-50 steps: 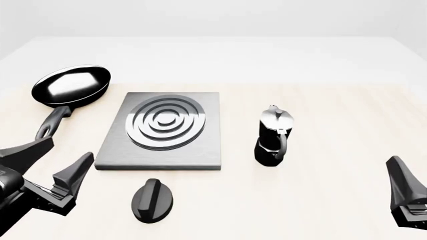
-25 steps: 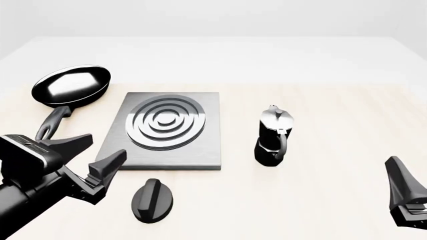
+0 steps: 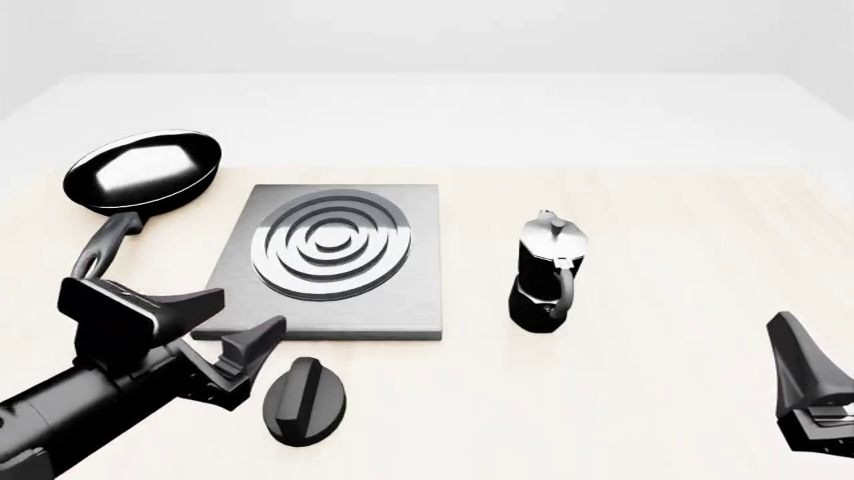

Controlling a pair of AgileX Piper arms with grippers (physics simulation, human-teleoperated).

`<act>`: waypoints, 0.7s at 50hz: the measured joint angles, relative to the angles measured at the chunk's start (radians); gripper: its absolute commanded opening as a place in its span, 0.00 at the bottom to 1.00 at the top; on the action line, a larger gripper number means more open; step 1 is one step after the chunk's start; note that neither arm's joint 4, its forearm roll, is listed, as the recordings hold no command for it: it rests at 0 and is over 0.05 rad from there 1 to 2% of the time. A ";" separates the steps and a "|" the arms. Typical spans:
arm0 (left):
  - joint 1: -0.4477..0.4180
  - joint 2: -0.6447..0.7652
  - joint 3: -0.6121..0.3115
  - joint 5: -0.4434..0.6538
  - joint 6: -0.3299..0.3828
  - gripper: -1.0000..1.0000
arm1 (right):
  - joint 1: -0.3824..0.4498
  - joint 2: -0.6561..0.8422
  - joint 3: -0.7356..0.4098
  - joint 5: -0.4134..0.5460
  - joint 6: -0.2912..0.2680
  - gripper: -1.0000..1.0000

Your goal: Turn on the stove.

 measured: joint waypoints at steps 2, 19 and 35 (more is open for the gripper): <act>-0.005 0.020 -0.001 -0.012 -0.009 1.00 | 0.000 0.003 0.000 -0.002 0.000 1.00; -0.045 0.174 -0.013 -0.089 -0.105 1.00 | 0.002 0.021 0.001 -0.015 0.007 1.00; -0.051 0.271 -0.011 -0.146 -0.153 1.00 | 0.004 0.041 0.001 -0.029 0.020 1.00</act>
